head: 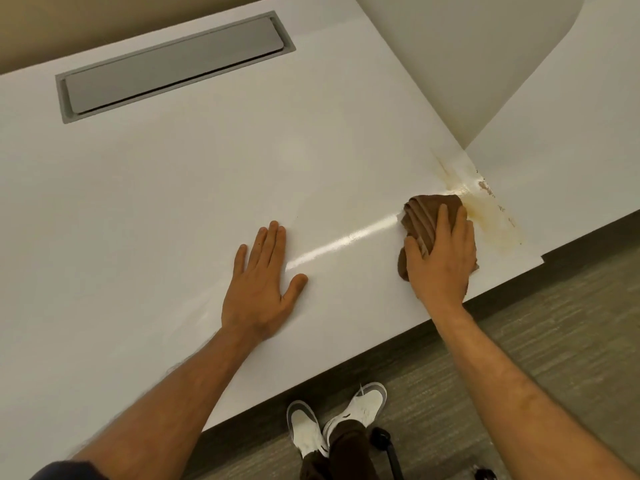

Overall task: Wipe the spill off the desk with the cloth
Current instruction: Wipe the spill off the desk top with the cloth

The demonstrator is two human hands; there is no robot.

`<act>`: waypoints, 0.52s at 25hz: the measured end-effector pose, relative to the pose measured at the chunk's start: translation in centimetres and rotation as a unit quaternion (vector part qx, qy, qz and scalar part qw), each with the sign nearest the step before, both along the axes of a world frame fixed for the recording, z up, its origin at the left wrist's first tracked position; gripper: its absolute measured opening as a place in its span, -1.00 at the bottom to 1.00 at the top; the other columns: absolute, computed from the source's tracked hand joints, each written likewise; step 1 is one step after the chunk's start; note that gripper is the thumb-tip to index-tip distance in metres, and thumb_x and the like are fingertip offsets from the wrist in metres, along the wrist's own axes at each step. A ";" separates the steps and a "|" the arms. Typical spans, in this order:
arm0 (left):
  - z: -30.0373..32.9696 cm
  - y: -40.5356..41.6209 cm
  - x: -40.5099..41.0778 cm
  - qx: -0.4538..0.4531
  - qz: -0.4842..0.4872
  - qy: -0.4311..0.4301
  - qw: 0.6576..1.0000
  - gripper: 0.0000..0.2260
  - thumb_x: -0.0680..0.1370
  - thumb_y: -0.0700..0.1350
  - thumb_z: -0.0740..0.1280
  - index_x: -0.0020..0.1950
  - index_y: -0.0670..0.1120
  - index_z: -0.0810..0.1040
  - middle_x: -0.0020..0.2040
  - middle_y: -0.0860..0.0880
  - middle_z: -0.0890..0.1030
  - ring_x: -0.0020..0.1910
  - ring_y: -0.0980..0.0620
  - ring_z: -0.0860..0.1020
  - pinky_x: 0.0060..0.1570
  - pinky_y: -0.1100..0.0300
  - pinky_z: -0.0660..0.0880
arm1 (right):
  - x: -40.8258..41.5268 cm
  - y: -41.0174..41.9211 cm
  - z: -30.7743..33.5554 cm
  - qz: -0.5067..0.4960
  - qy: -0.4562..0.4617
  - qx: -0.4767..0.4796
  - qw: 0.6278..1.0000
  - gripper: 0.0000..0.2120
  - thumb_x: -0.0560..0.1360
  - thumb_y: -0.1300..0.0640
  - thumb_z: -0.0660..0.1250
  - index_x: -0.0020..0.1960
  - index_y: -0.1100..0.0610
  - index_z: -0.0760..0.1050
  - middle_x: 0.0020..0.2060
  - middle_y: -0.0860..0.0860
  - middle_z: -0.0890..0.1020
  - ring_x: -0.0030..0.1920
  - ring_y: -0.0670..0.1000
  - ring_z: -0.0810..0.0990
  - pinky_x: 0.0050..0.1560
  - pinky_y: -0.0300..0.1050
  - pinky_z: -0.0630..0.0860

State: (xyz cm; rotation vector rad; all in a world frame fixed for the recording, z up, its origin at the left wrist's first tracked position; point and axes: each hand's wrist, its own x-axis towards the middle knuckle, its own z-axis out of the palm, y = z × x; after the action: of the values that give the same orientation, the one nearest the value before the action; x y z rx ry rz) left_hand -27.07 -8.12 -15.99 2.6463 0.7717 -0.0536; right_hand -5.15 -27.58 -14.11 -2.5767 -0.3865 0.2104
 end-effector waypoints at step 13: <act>-0.8 0.2 0.0 -0.034 0.065 -0.048 0.996 -0.14 0.62 0.46 -0.13 0.71 -0.08 -0.25 0.73 -0.01 -0.23 0.69 0.09 -0.25 0.62 0.19 -0.28 | -3.5 13.1 -1.2 0.242 -0.066 0.047 0.967 -0.33 0.47 0.06 0.42 0.55 0.08 0.35 0.58 0.19 0.29 0.54 0.27 0.28 0.47 0.22 0.27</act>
State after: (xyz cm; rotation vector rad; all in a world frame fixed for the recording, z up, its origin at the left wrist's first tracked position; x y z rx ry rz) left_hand -27.11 -7.92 -16.75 2.5089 0.8916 0.0806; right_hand -8.62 -14.52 -15.35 -2.3684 -1.0481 0.1853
